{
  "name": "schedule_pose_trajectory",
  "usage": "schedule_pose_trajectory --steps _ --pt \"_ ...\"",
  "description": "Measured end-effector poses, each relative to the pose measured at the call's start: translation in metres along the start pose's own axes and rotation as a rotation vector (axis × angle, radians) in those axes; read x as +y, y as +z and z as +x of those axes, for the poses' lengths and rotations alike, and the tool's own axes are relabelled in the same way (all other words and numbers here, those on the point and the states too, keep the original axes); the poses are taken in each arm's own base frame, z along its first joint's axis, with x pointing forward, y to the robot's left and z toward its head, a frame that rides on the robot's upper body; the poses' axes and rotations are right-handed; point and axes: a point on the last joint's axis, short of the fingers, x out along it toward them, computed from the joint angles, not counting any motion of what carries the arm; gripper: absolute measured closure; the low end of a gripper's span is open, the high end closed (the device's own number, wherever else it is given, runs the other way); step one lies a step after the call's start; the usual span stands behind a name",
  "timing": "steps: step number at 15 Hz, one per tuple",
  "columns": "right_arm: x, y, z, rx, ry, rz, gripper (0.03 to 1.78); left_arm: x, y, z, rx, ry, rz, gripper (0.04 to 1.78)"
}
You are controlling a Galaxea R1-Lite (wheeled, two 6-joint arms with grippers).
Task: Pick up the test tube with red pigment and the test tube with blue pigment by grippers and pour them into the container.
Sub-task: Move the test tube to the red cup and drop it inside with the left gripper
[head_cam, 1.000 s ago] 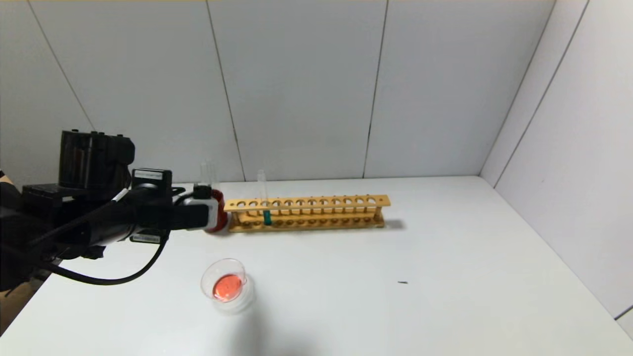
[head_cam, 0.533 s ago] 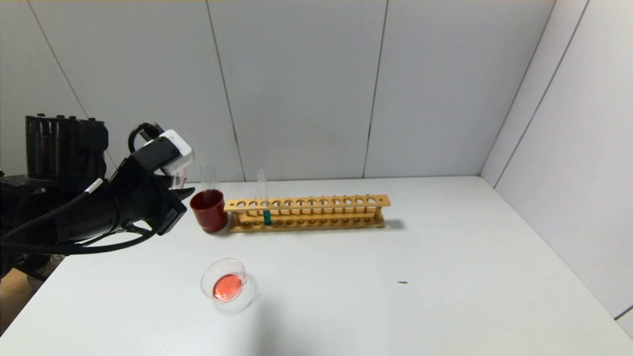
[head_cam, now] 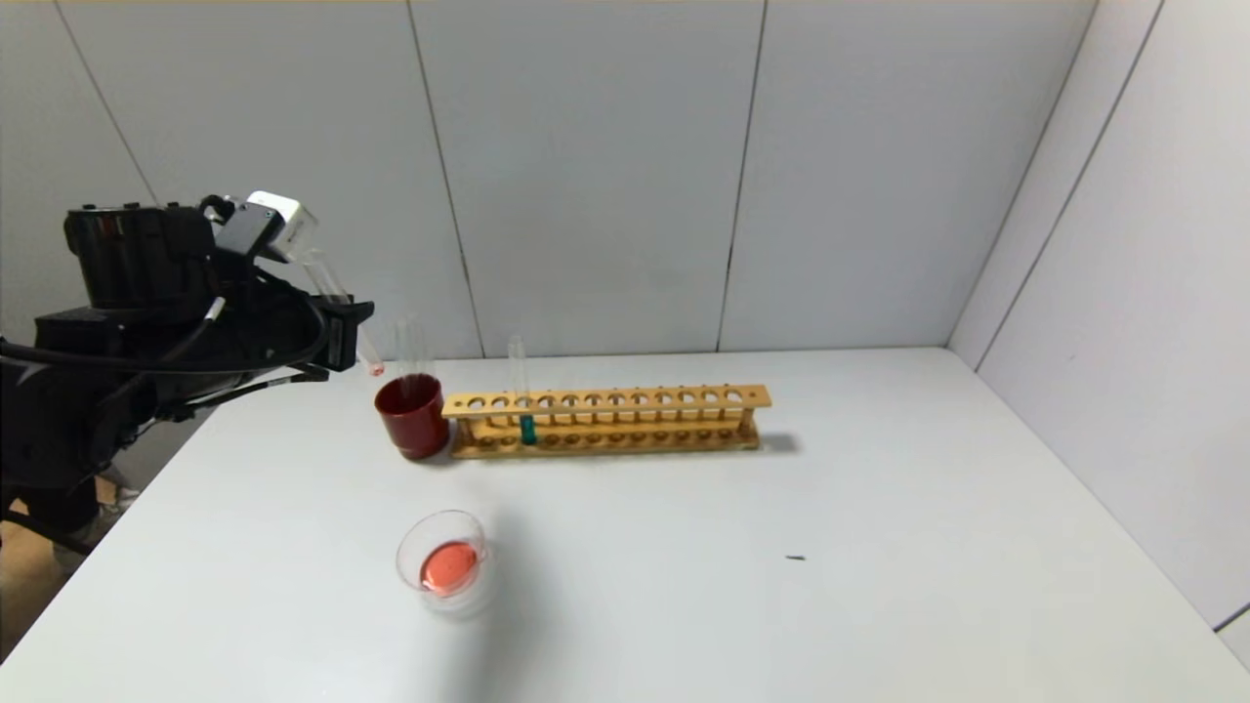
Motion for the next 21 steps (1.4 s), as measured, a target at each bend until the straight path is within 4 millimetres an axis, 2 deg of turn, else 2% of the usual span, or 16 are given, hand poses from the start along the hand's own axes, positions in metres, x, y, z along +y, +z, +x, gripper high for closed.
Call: schedule_pose_trajectory --steps 5,12,16,21 --pt "0.0 0.0 0.0 0.0 0.0 0.0 0.06 0.005 -0.022 0.041 0.046 0.0 -0.074 1.49" --pt "0.0 0.0 0.0 0.0 0.0 0.0 0.06 0.024 -0.065 0.077 0.119 0.045 -0.115 1.49" --pt "0.0 0.0 0.0 0.0 0.0 0.0 0.06 0.026 -0.085 0.091 0.144 0.051 -0.151 1.49" --pt "0.0 0.0 0.0 0.0 0.0 0.0 0.06 0.026 -0.094 0.097 0.164 0.049 -0.154 1.44"
